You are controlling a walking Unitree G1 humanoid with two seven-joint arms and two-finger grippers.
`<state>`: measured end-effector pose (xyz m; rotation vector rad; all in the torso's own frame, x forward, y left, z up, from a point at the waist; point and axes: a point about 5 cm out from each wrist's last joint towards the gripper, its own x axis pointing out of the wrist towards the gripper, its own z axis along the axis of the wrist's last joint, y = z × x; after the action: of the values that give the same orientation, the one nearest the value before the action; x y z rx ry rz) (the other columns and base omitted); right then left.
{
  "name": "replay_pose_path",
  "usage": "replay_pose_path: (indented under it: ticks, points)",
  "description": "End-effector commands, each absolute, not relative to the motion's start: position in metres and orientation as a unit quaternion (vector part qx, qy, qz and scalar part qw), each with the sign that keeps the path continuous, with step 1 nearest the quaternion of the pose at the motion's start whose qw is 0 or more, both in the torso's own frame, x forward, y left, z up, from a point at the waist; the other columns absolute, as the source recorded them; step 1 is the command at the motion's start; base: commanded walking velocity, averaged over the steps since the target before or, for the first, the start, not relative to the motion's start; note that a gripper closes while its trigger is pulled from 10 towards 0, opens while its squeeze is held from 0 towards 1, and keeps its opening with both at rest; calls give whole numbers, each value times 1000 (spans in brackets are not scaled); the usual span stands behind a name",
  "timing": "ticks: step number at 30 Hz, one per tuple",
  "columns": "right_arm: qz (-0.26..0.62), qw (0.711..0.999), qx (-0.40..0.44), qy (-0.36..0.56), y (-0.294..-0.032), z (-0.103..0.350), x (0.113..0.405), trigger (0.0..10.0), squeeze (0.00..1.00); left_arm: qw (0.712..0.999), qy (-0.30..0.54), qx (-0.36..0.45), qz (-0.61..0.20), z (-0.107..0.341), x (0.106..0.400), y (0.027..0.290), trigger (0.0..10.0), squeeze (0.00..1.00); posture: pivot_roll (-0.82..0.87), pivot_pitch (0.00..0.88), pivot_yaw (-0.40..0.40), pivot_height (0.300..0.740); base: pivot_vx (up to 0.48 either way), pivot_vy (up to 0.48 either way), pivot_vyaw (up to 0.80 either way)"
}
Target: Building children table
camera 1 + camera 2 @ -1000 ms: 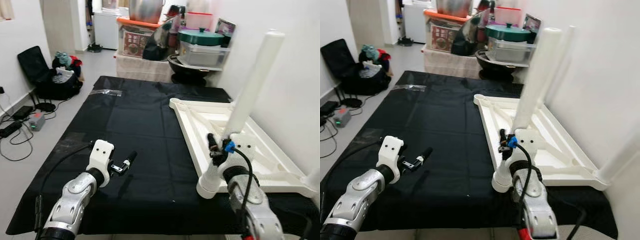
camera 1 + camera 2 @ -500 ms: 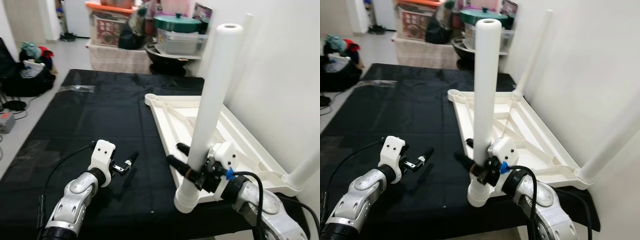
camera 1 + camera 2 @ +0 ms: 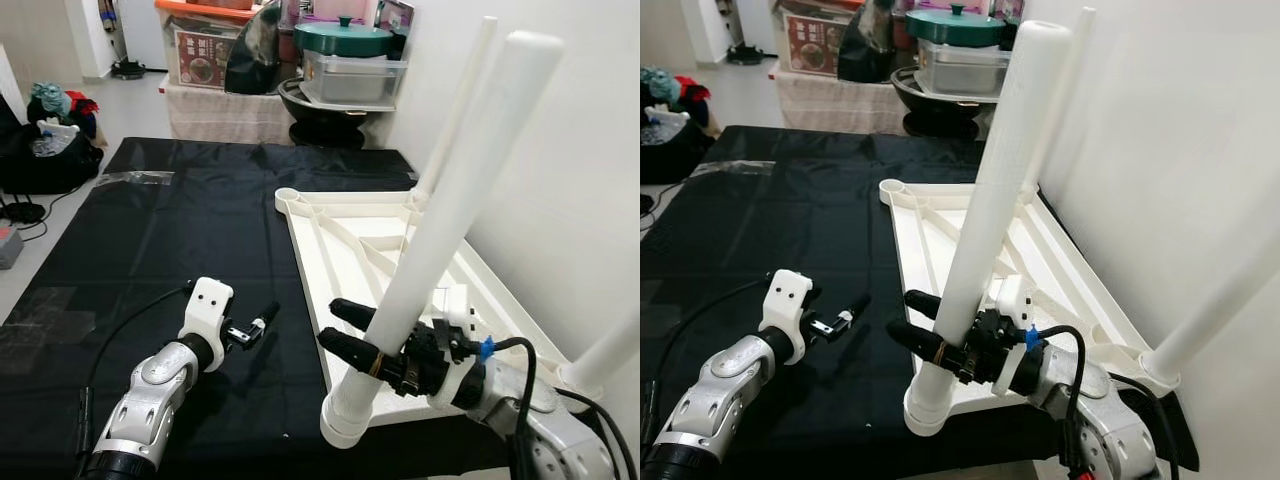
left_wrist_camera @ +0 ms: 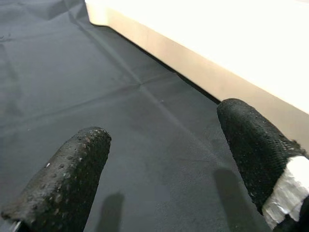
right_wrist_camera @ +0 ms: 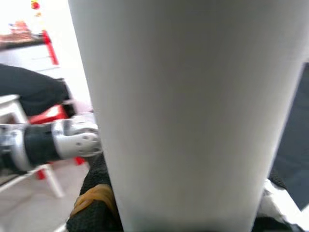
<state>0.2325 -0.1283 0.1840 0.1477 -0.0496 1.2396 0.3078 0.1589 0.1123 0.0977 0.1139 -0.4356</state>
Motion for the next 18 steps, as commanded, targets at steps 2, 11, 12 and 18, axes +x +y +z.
replay_pose_path:
  ticks: [2,11,12,18]
  points:
    - [622,776,98,25,-120,168,227,10000,0,973,66,49,-217,109,305,159,10000,0,83,0,-121,740,0,0,0]
    - [630,773,68,36,-122,159,226,10000,0,973,67,50,-216,108,305,159,10000,0,76,0,-120,740,0,0,0]
    - [629,774,64,37,-124,158,226,10000,0,973,68,50,-216,108,305,159,10000,0,76,0,-120,740,0,0,0]
    - [623,780,40,41,-126,154,227,10000,0,972,68,49,-218,107,305,157,10000,0,72,0,-118,740,0,0,0]
